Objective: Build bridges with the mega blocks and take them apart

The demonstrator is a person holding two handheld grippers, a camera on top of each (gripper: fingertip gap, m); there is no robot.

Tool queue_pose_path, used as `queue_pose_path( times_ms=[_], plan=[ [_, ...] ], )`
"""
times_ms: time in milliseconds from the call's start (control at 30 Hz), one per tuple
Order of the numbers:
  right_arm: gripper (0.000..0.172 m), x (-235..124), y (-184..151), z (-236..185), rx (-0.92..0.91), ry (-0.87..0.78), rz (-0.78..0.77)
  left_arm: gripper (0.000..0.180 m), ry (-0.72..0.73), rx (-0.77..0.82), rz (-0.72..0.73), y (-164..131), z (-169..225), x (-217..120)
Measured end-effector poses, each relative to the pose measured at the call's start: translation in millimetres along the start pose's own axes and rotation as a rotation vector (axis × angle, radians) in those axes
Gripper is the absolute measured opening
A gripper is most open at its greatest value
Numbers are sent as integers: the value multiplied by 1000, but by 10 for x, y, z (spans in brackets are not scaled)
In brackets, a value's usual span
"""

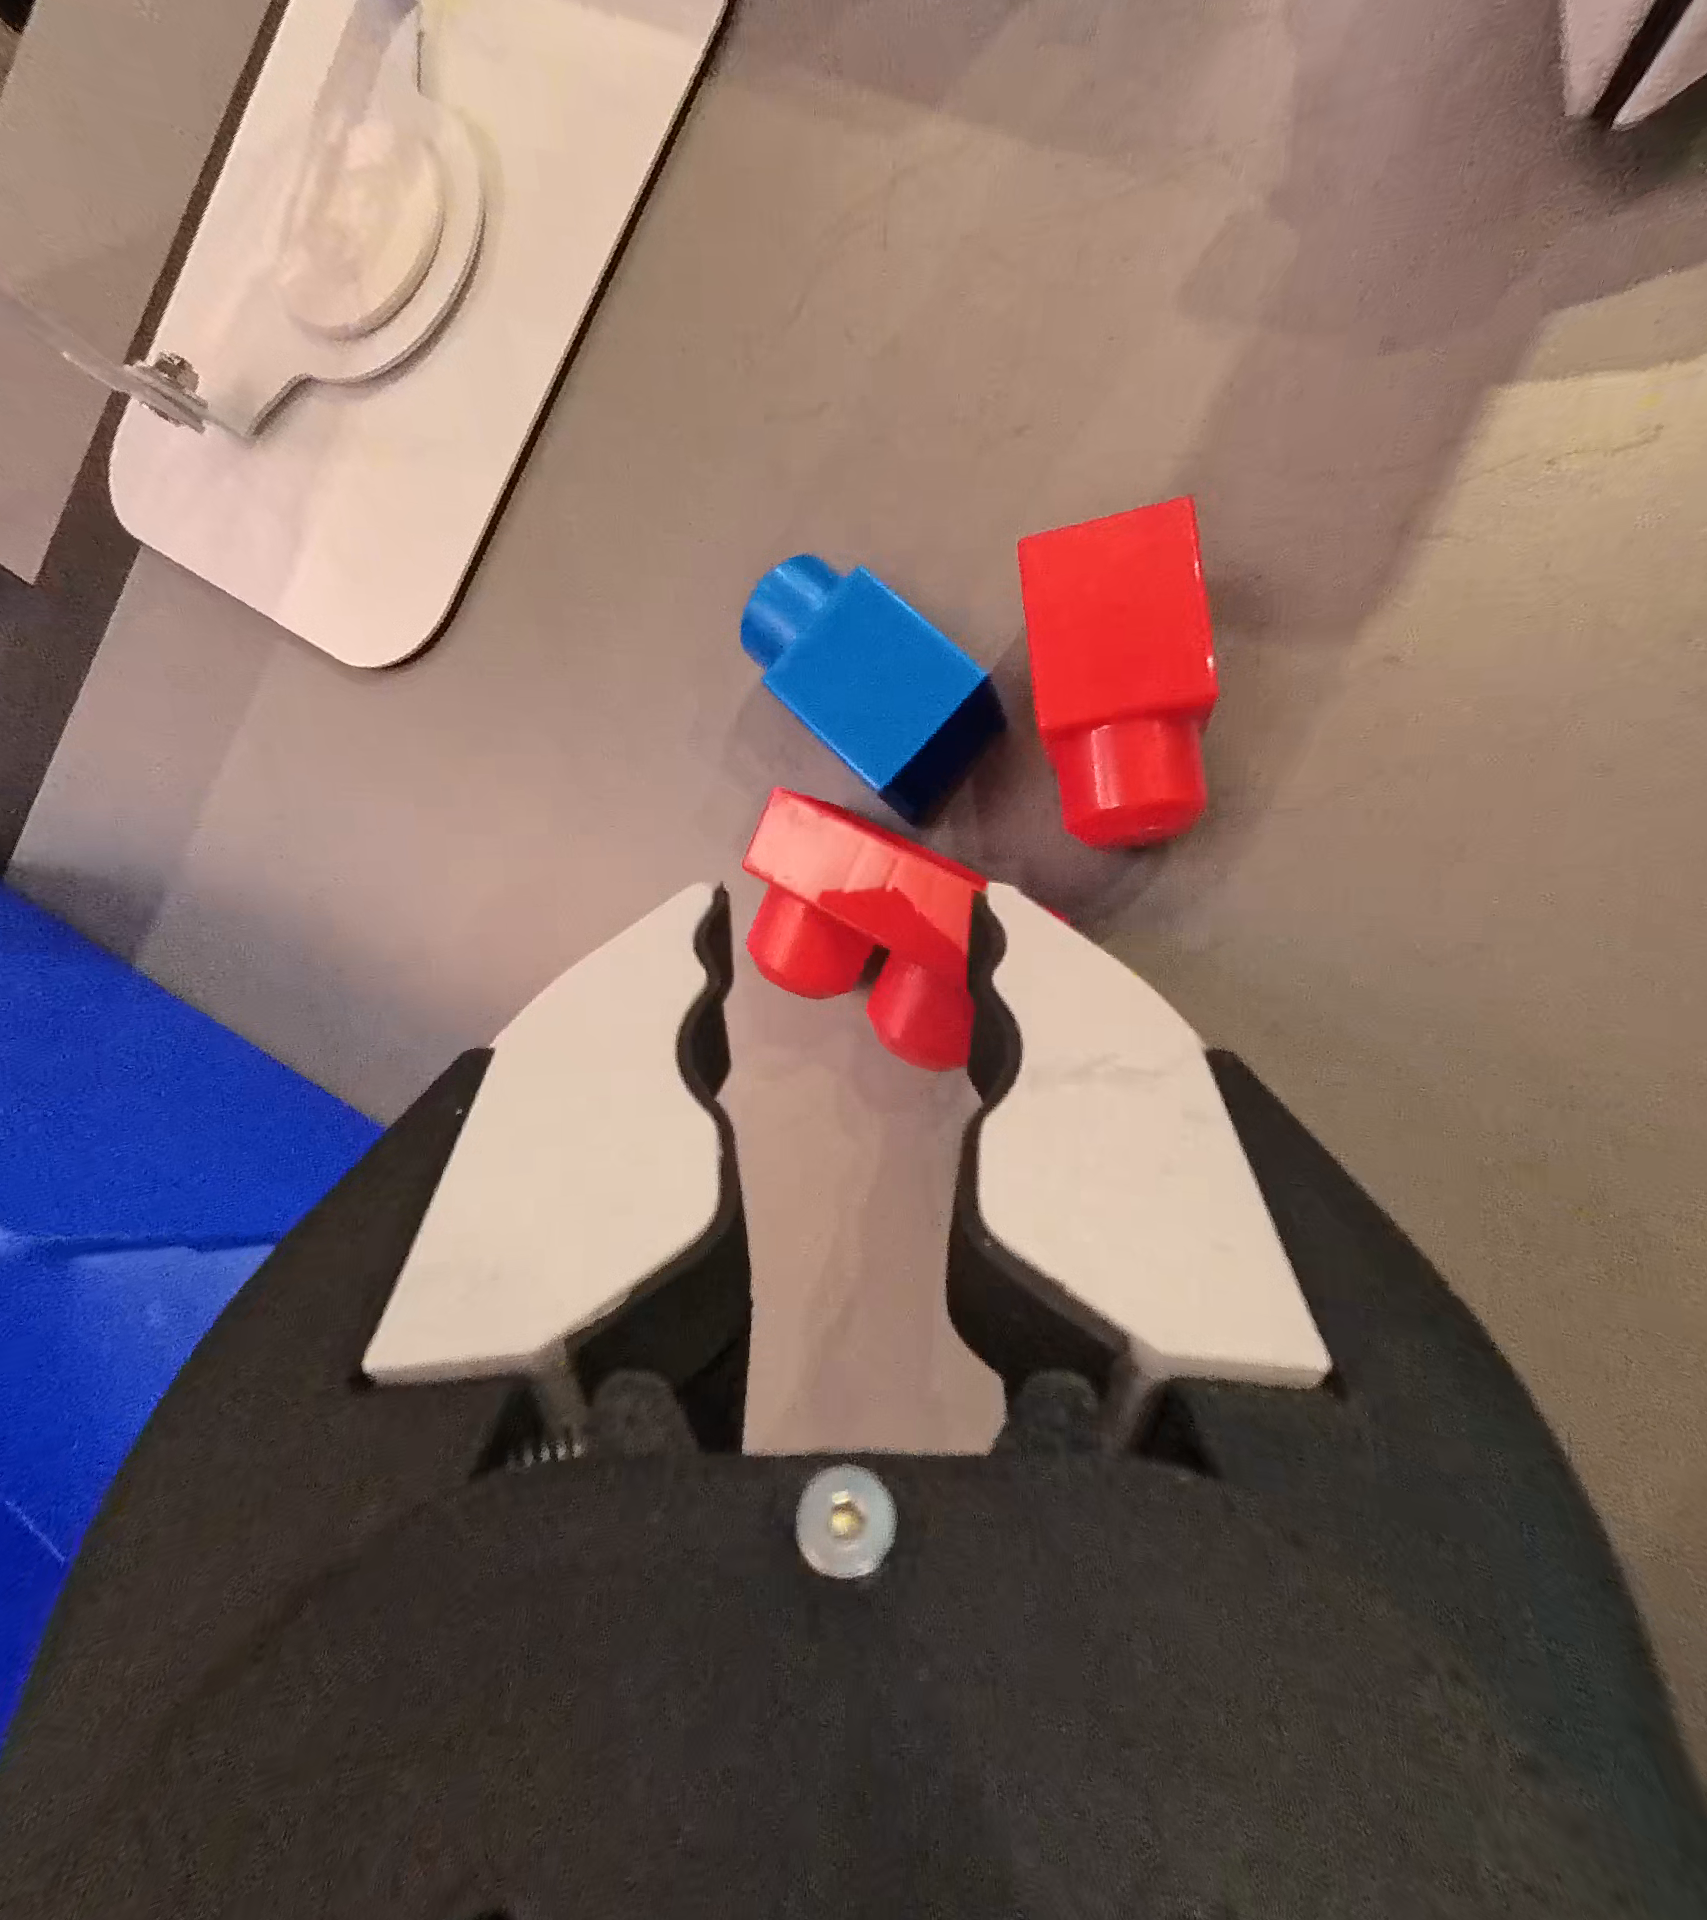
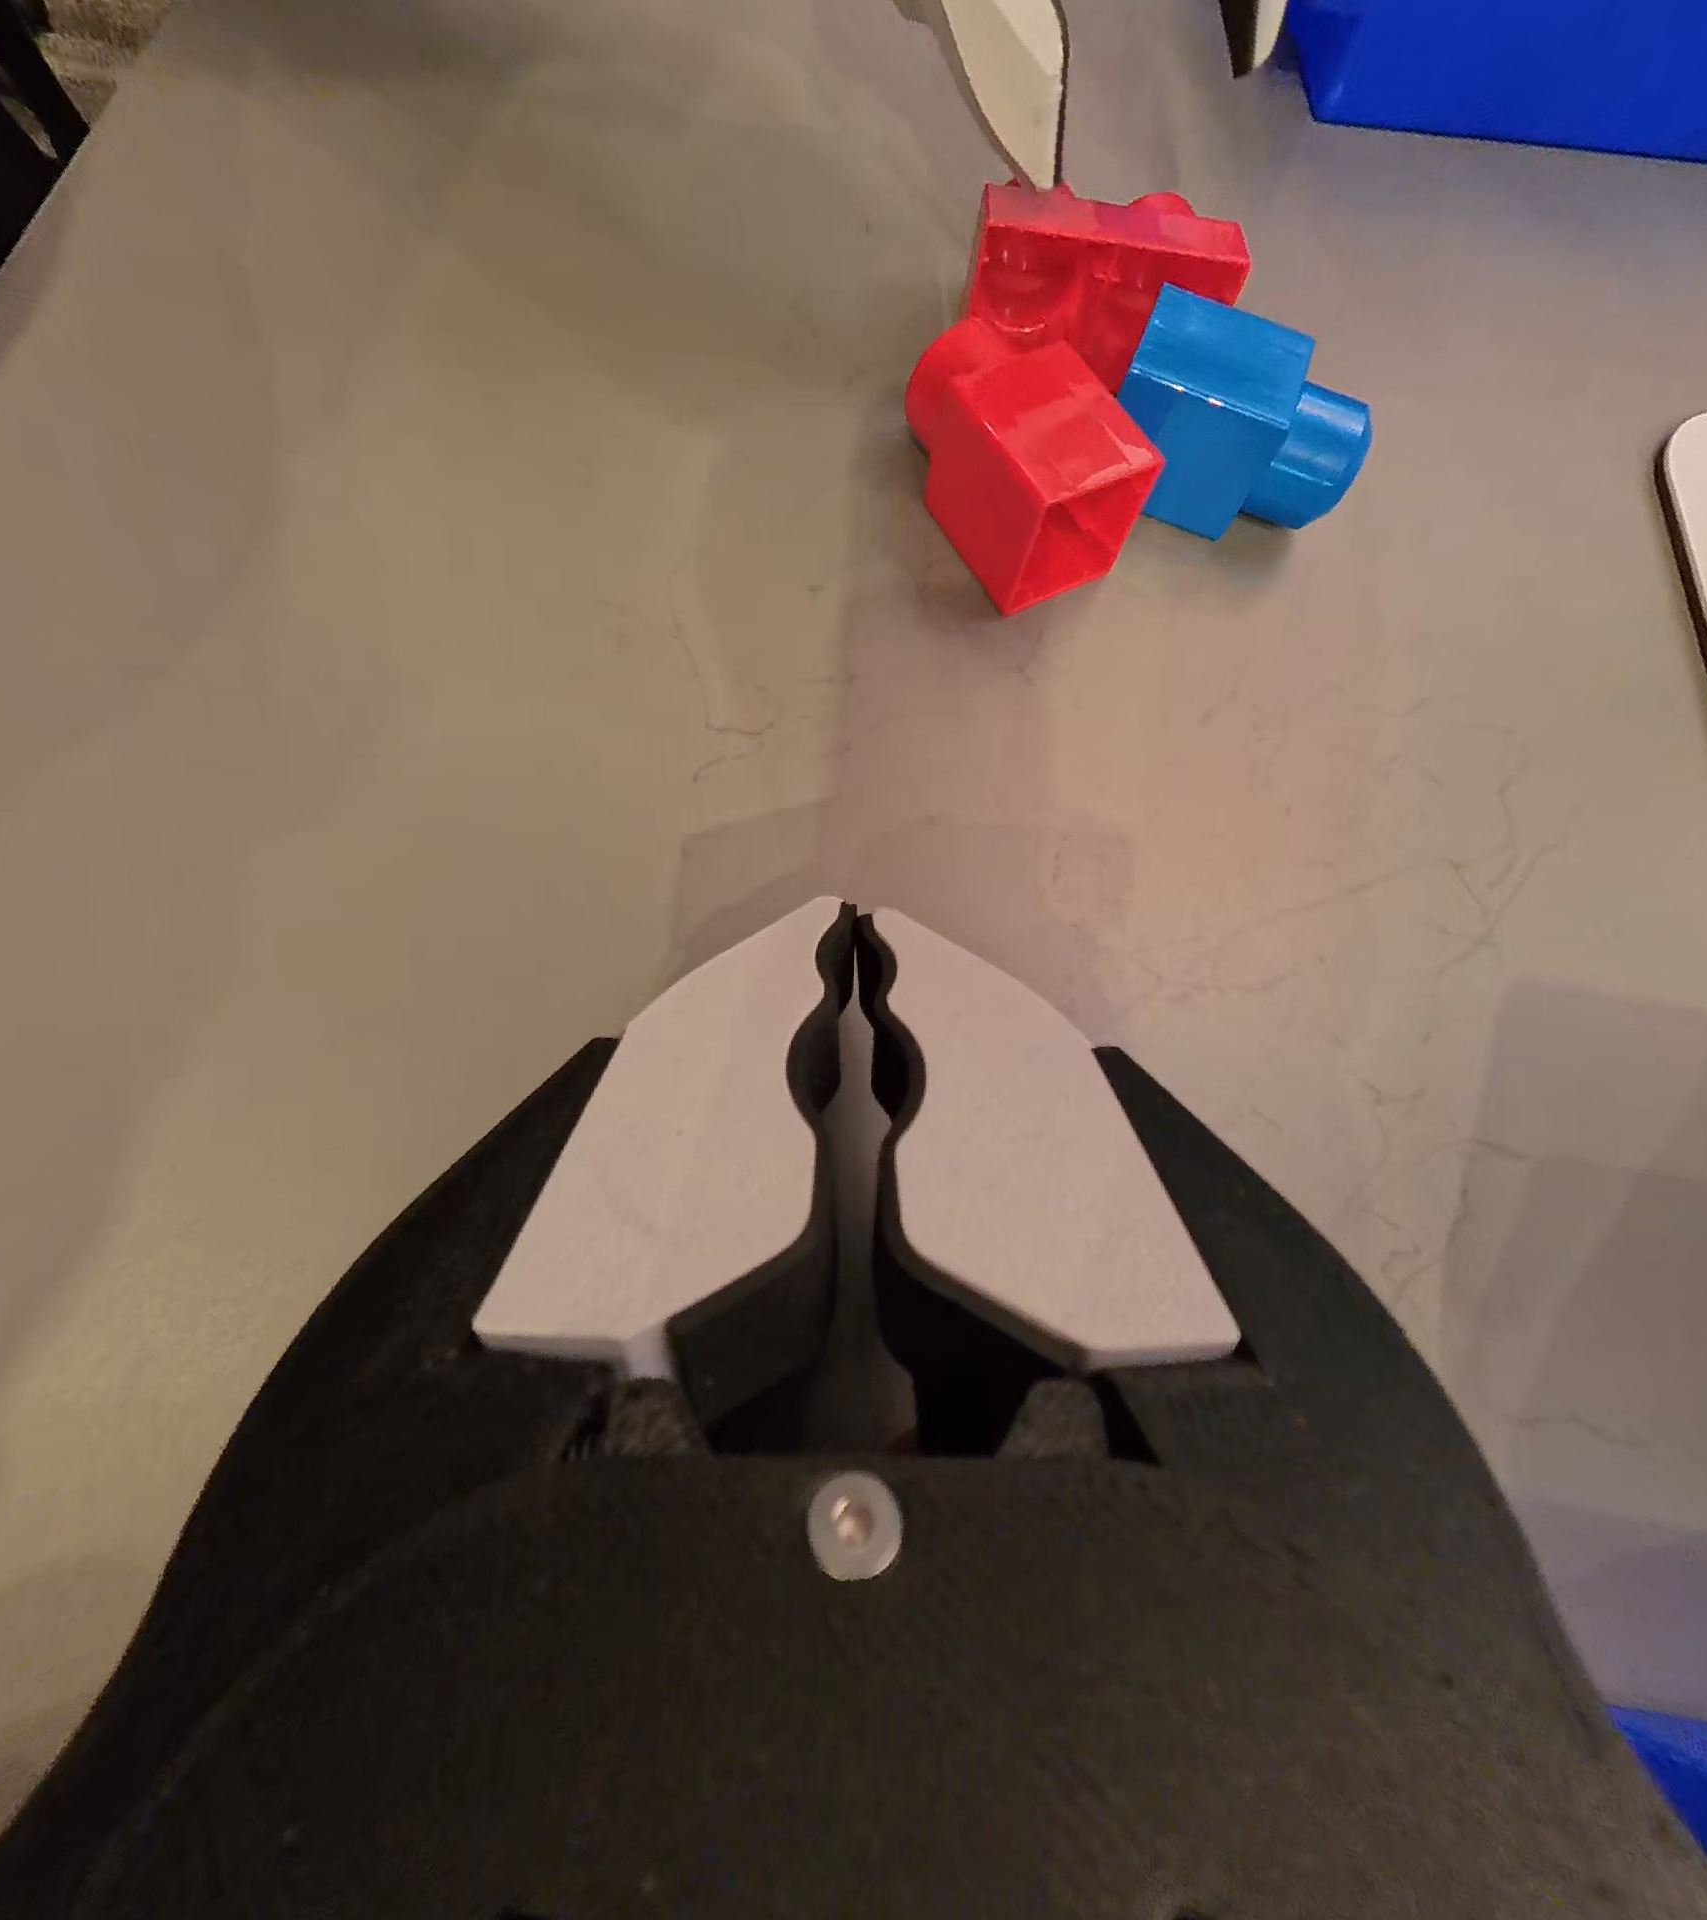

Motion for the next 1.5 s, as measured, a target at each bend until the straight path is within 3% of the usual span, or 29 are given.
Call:
queue_pose_path(
  times_ms=[300, 533, 700, 900, 1233, 1500],
  plan=[
    [0, 16, 1, 21, 1, -25, -9, 38, 53, 89, 7, 96, 4, 60],
    [0, 14, 6, 24, 4, -21, -3, 37, 88, 196, 48, 543, -404, 251],
    [0, 12, 6, 20, 2, -17, -1, 38, -69, 240, -1, 777, -438, 588],
    [0, 6, 9, 8, -3, -7, 5, 42, -159, 285, -146, 659, -406, 848],
    [1, 6, 8, 12, -1, -9, 5, 40, -115, 249, -190, 457, -555, 777],
    [6, 62, 125, 212, 41, -132, 52, 40, -121, 200, -212, 308, -551, 722]
  ],
)
Point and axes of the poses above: each gripper's, where its closed fingertips meet, x out along the fingers, y out of its top, z = x × y across the jaws, the point moved 5 cm from there along -x, back along the fingers, and after that the axes turned 4 degrees about -z, right-handed, at the moved point
